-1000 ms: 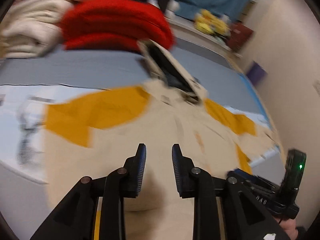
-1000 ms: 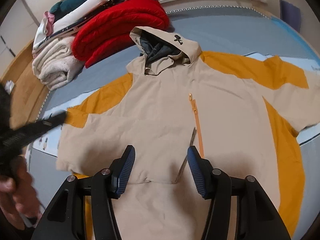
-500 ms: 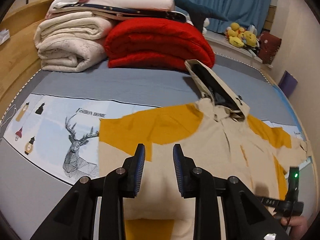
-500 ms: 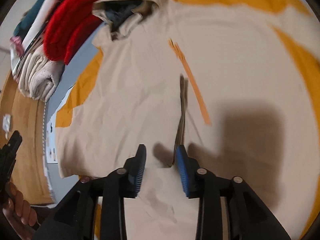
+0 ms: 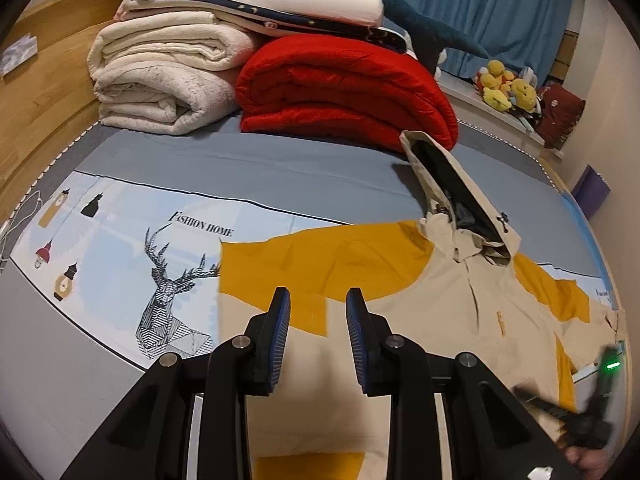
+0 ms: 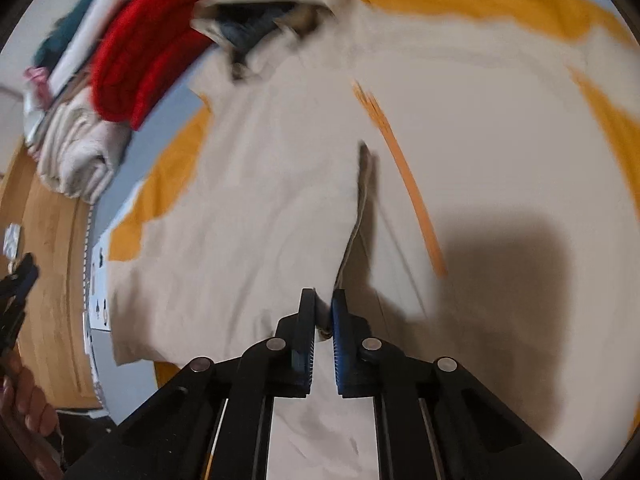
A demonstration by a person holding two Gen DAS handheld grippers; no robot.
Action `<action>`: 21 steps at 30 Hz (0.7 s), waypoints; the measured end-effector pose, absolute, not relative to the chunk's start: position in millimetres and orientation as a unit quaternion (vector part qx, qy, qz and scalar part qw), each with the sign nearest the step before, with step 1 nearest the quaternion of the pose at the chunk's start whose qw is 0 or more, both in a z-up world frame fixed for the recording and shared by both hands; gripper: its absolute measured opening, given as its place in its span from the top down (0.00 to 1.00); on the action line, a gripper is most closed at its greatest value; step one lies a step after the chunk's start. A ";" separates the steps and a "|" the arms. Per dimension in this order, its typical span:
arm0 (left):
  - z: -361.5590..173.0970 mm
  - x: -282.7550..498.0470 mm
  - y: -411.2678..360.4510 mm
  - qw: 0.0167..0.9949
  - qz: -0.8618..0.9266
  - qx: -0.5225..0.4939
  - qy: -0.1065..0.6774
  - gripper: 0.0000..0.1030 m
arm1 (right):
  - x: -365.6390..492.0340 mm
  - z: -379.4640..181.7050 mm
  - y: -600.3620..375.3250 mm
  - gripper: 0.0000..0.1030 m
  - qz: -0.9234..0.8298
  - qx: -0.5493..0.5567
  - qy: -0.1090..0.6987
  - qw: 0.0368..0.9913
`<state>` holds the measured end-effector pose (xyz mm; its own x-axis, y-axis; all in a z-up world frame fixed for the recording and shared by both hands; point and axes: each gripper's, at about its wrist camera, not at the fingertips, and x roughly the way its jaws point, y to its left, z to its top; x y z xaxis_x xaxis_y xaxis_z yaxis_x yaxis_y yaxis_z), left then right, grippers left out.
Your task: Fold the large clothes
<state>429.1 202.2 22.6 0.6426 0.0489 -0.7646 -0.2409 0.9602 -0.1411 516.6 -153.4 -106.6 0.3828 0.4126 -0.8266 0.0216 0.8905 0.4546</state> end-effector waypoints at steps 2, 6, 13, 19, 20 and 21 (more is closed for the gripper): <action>19.9 430.6 204.9 0.897 0.086 -0.120 0.417 0.75 | 519.5 -73.8 -167.3 0.93 0.116 0.176 0.489 0.846; 9.5 434.9 201.9 0.893 0.081 -0.117 0.426 0.75 | 531.5 -40.2 -232.1 0.93 0.028 0.161 0.430 0.888; -38.1 450.1 182.7 0.861 0.027 -0.134 0.490 0.75 | 548.1 -54.2 -314.4 0.93 -0.067 0.152 0.426 0.889; -92.3 456.3 158.3 0.825 -0.012 -0.118 0.552 0.75 | 556.7 -69.3 -329.2 0.91 -0.044 0.156 0.456 0.875; -105.8 456.2 157.3 0.816 -0.011 -0.115 0.567 0.75 | 557.9 -72.0 -333.3 0.89 -0.052 0.154 0.456 0.875; -117.1 456.1 158.1 0.807 -0.006 -0.112 0.580 0.75 | 557.6 -74.3 -334.9 0.88 -0.071 0.151 0.457 0.874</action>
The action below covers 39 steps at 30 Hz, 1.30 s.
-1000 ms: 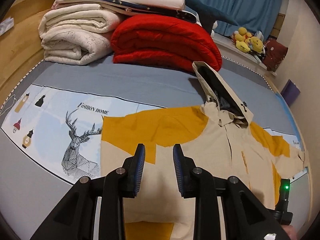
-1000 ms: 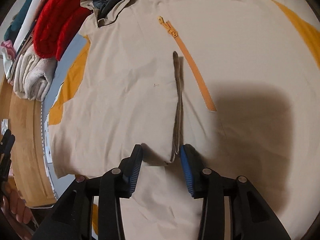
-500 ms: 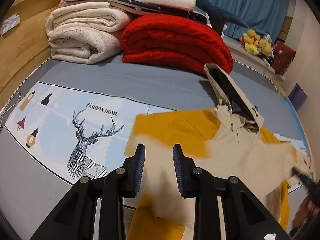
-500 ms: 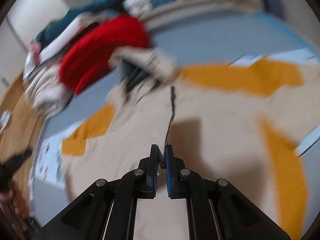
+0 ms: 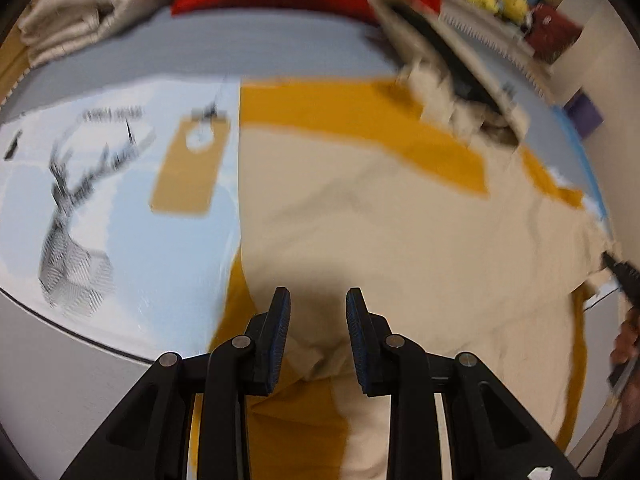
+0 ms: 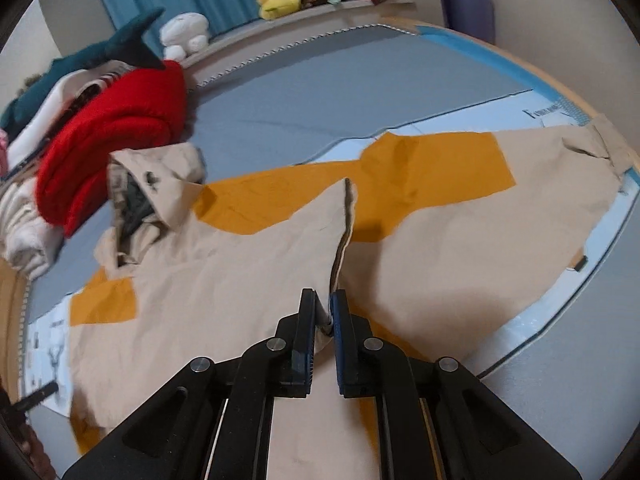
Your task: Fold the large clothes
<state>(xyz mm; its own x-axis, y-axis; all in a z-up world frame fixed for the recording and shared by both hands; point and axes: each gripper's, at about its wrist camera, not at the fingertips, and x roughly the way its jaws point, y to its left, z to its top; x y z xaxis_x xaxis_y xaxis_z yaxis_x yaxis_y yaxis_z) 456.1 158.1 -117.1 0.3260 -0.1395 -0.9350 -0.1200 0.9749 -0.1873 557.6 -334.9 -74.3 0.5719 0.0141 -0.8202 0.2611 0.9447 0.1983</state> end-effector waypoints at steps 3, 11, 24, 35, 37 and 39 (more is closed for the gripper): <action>-148.8 454.1 166.7 0.774 0.028 -0.109 0.623 0.76 | 555.5 -78.7 -344.1 0.81 -0.099 0.147 0.453 0.874; -155.1 445.2 180.9 0.762 0.089 -0.070 0.638 0.63 | 566.8 -115.4 -334.7 0.61 -0.027 0.176 0.513 0.840; -132.9 425.4 133.5 0.782 0.035 -0.024 0.621 0.71 | 560.2 -124.2 -340.8 0.61 -0.072 0.154 0.534 0.828; -48.3 408.9 80.7 0.855 0.020 0.007 0.518 0.66 | 540.4 -28.0 -317.7 0.61 -0.052 0.090 0.404 0.909; -44.6 403.8 75.3 0.860 0.019 0.008 0.510 0.66 | 533.9 -16.6 -315.8 0.61 -0.047 0.087 0.391 0.915; -39.4 406.8 71.7 0.862 0.021 0.008 0.506 0.66 | 527.4 -7.9 -315.3 0.61 -0.049 0.085 0.382 0.919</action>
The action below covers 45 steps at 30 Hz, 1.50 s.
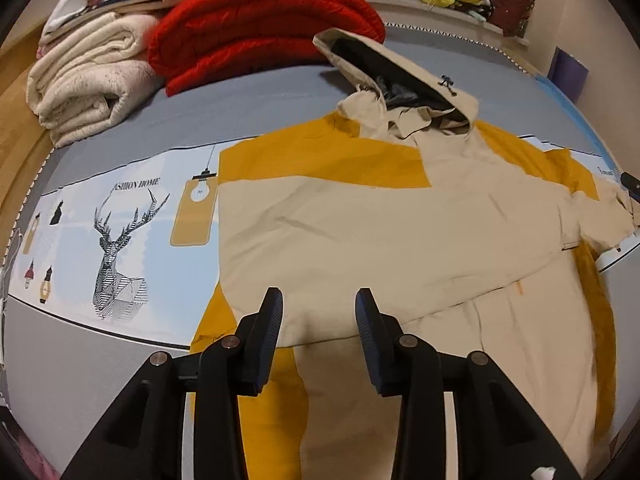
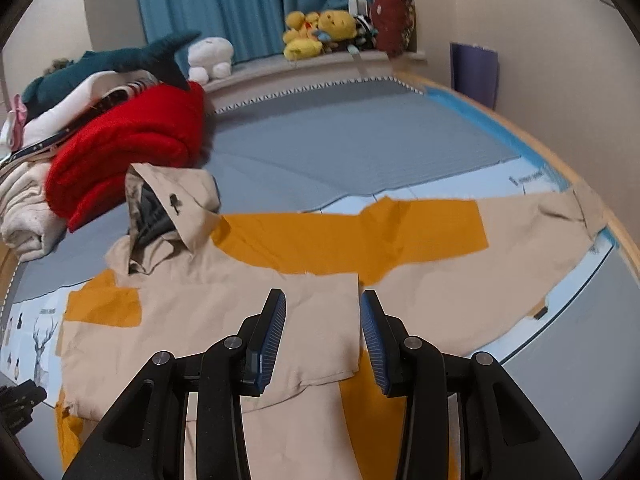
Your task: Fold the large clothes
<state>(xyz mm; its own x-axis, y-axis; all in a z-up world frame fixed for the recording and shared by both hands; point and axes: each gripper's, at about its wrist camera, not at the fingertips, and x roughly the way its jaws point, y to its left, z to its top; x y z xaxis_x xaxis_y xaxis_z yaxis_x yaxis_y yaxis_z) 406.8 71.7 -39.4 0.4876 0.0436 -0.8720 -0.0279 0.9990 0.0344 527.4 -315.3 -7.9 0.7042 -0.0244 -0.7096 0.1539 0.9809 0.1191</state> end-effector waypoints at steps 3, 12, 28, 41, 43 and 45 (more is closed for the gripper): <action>-33.0 399.6 68.0 0.864 0.019 0.003 0.503 0.66 | 518.5 1.3 -318.7 0.61 -0.046 0.086 0.371 0.923; -16.5 386.6 58.4 0.874 0.012 -0.007 0.487 0.66 | 498.8 17.9 -343.7 0.61 -0.041 0.105 0.353 0.929; -16.2 405.8 45.2 0.876 -0.008 0.003 0.482 0.66 | 474.1 12.3 -532.4 0.82 -0.188 0.174 0.338 0.906; -35.1 420.1 38.1 0.873 -0.005 0.023 0.487 0.66 | 515.6 -84.4 -659.3 0.55 -0.224 0.248 0.386 0.860; -38.6 421.5 34.4 0.873 -0.008 0.031 0.487 0.66 | 519.2 -102.5 -675.1 0.55 -0.229 0.274 0.389 0.849; -42.7 422.5 30.6 0.872 -0.013 0.040 0.488 0.66 | 521.6 -118.7 -688.5 0.55 -0.237 0.294 0.395 0.837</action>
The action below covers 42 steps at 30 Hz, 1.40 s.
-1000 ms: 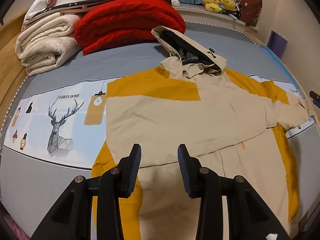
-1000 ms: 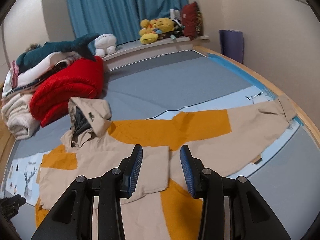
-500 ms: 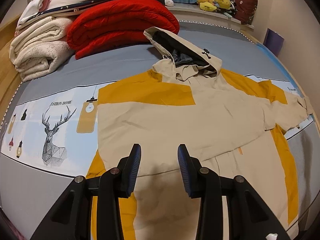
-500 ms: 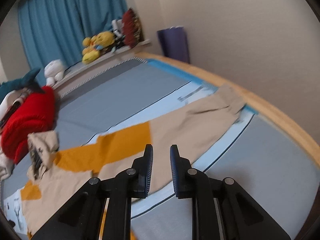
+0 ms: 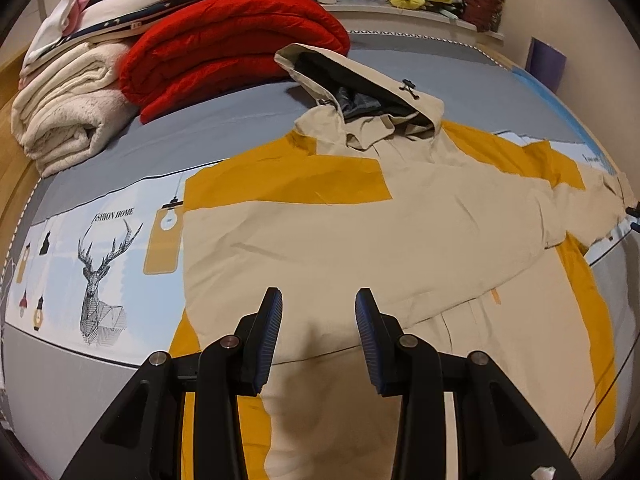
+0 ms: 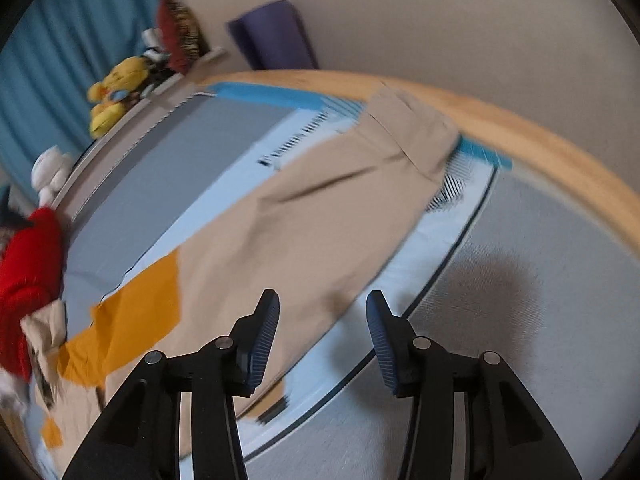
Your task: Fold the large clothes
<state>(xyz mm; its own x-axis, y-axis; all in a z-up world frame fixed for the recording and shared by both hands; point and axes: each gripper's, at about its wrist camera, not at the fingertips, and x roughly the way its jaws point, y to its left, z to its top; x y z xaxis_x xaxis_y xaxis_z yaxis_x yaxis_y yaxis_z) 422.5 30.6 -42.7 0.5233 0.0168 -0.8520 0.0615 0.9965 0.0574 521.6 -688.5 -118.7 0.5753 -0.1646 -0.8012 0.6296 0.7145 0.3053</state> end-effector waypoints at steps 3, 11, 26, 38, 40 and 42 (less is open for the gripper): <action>-47.2 423.7 27.0 0.870 -0.016 0.050 0.490 0.66 | 524.6 -140.2 -706.3 0.55 -0.247 0.317 0.399 0.824; -56.7 425.9 23.0 0.867 -0.017 0.064 0.494 0.66 | 538.1 -161.2 -732.5 0.55 -0.254 0.354 0.374 0.819; -35.5 429.8 43.5 0.877 -0.011 0.035 0.480 0.66 | 575.6 -79.5 -665.5 0.97 -0.286 0.213 0.323 0.877; 2.0 428.0 93.2 0.885 0.016 -0.034 0.465 0.66 | 583.5 38.0 -333.5 0.97 -0.026 -0.005 0.299 0.954; 6.0 425.8 100.8 0.885 0.019 -0.042 0.463 0.66 | 570.1 40.2 -269.2 0.97 0.037 -0.009 0.309 0.950; 9.8 424.5 109.9 0.884 0.023 -0.053 0.463 0.66 | 558.3 33.9 -216.4 0.97 0.100 0.002 0.332 0.938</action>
